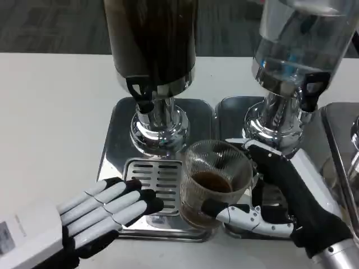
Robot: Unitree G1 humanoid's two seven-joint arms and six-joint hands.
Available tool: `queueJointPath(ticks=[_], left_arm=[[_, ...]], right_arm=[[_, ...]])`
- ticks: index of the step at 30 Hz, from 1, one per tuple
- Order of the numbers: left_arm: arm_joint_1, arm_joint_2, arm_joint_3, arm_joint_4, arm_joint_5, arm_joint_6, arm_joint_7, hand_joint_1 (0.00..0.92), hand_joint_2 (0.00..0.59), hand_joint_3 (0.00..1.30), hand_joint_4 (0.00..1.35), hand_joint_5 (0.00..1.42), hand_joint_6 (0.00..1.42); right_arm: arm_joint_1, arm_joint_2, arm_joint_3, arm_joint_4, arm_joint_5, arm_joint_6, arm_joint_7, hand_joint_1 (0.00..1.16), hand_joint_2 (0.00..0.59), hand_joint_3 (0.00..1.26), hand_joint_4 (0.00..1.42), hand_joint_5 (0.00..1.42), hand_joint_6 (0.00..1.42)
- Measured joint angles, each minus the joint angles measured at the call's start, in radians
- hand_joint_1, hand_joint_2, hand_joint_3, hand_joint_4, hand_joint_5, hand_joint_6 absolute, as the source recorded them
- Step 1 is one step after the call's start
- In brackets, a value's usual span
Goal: Grasp the cup under the faucet to collect the drink, then remove the cup.
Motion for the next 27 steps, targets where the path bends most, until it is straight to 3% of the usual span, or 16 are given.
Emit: queueJointPath(ticks=[27], left_arm=[[0.001,-0.016,0.006,-0.015,0.009,0.009,0.001,0.000,0.059,0.06,0.00,0.00,0.01]], right_arm=[[0.000,0.000,-0.002,-0.006,0.005,-0.016,0.003,0.64,0.256,0.53,0.64,0.82,1.11]])
